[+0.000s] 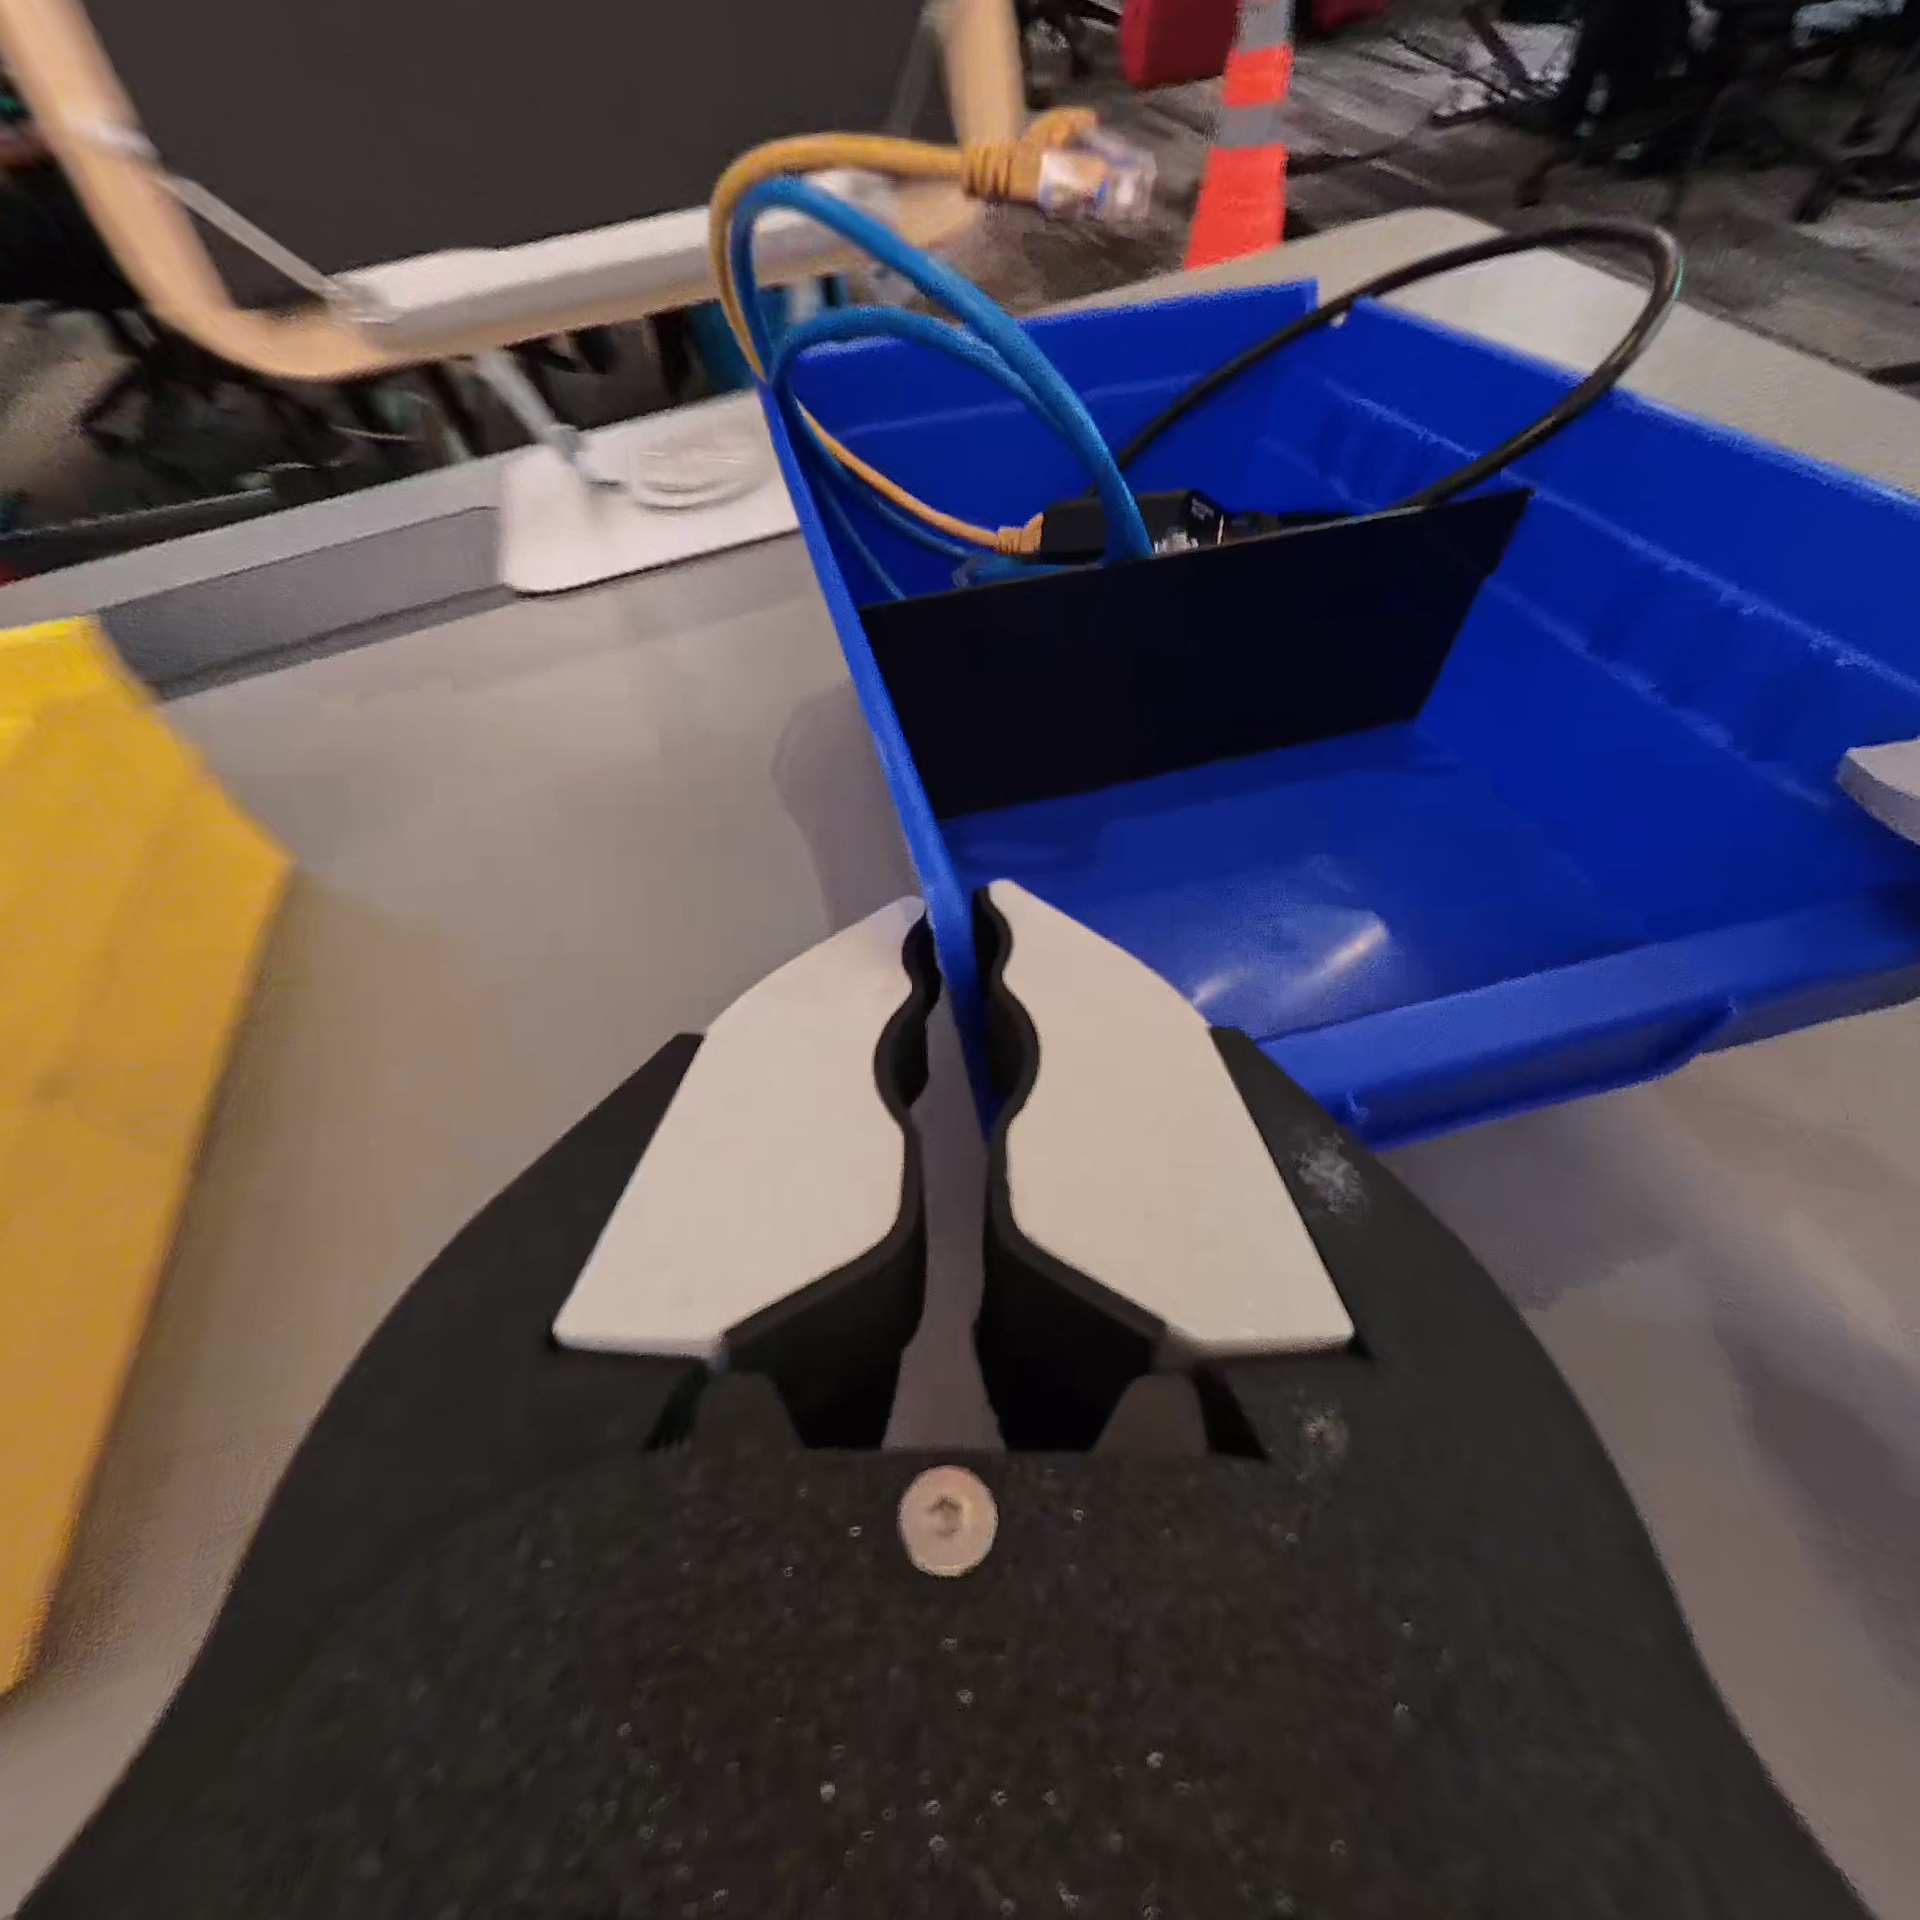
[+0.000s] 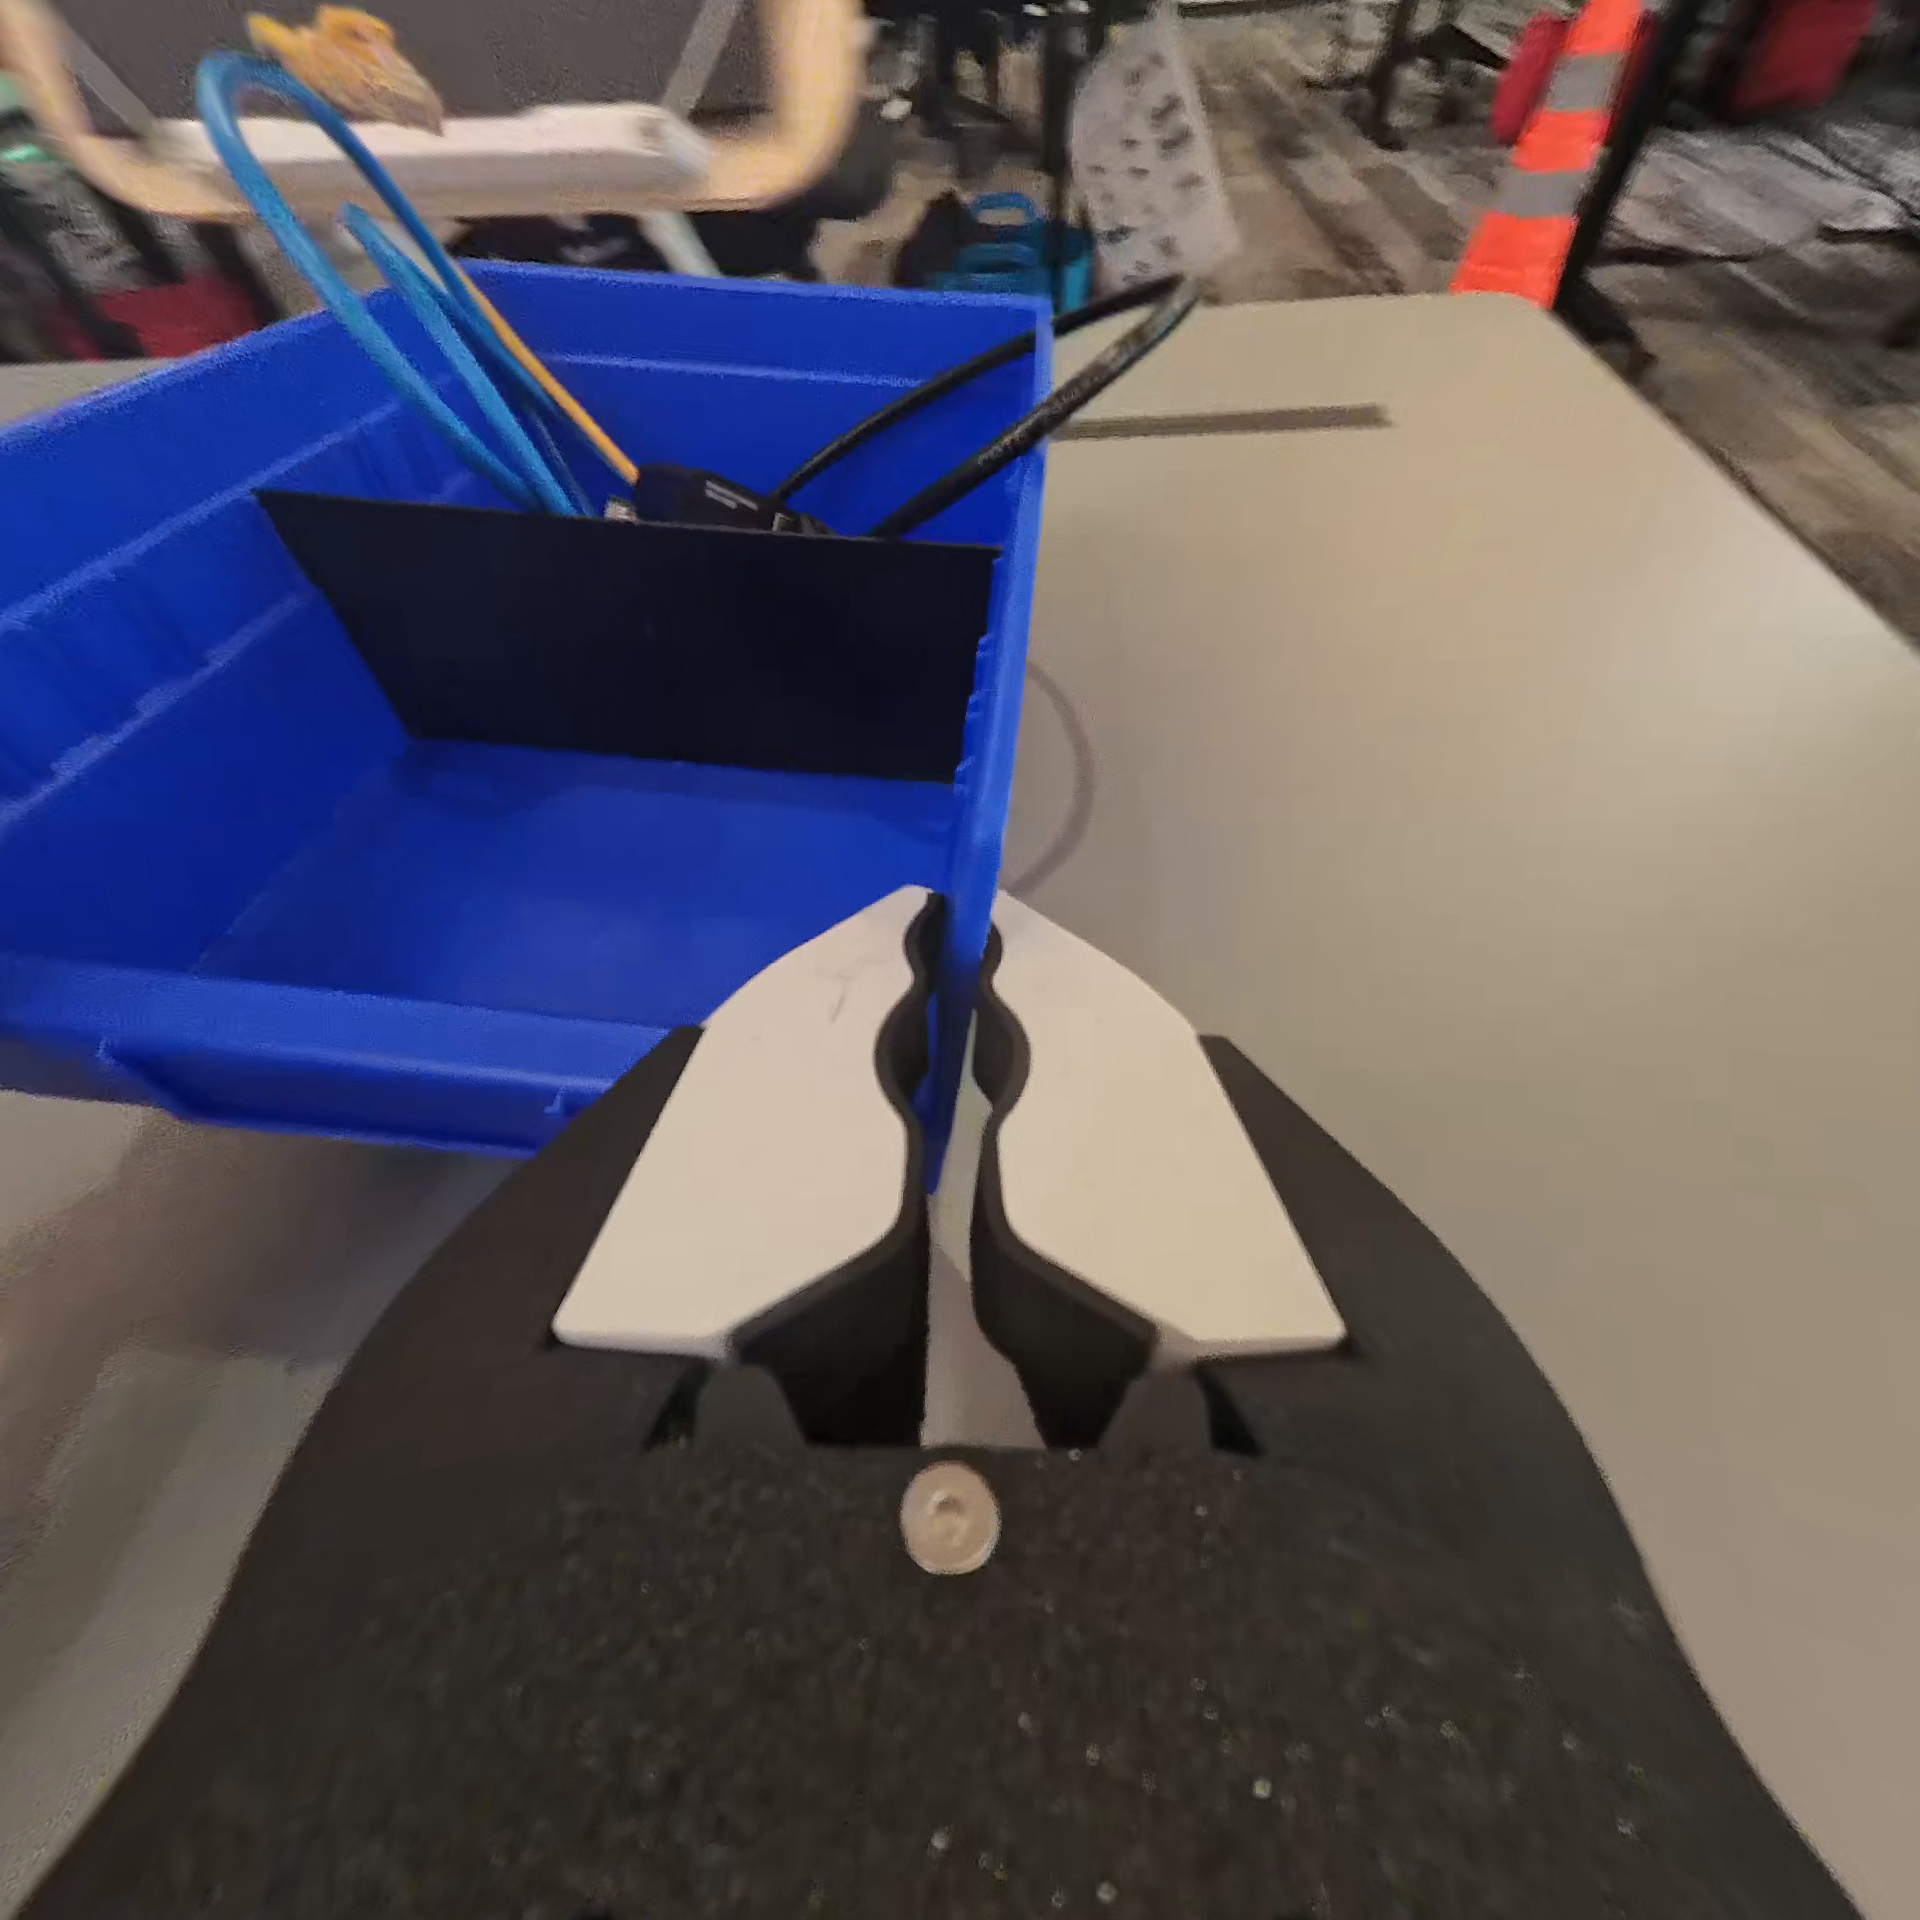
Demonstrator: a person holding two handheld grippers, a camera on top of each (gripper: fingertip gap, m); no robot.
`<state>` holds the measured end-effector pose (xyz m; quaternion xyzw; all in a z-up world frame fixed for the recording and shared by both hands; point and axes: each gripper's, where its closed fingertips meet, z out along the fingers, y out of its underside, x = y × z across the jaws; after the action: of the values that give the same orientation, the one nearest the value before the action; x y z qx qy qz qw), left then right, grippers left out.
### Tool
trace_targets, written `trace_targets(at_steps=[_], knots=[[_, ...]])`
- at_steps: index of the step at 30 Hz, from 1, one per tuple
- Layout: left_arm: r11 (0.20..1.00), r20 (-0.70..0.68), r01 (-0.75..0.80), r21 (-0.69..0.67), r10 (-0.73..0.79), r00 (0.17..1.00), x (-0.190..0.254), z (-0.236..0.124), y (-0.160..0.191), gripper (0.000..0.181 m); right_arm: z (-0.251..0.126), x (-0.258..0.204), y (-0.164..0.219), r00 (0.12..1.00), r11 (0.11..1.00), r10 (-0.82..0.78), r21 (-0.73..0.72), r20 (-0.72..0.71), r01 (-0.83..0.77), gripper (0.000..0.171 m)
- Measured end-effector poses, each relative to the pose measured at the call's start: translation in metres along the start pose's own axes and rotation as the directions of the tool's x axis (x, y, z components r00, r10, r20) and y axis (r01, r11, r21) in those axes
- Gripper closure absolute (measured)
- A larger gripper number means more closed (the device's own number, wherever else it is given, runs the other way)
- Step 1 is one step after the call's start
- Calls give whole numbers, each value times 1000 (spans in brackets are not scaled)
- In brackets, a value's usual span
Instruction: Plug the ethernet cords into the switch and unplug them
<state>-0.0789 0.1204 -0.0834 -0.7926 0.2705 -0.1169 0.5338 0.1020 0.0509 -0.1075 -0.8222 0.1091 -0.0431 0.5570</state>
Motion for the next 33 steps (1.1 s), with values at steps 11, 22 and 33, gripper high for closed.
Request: trace_targets(at_steps=[11, 22, 33], knots=[[986, 221, 165, -32, -154, 963, -174, -29, 50, 178, 42, -176, 1, 975, 985, -170, 62, 144, 163, 166], [949, -72, 315, 28, -312, 947, -180, -106, 73, 159, -18, -176, 47, 863, 961, -181, -103, 472, 258, 159], [919, 252, 366, -144, -324, 912, -411, -152, 167, 154, -86, -201, 87, 689, 962, -99, -107, 718, 250, 151]])
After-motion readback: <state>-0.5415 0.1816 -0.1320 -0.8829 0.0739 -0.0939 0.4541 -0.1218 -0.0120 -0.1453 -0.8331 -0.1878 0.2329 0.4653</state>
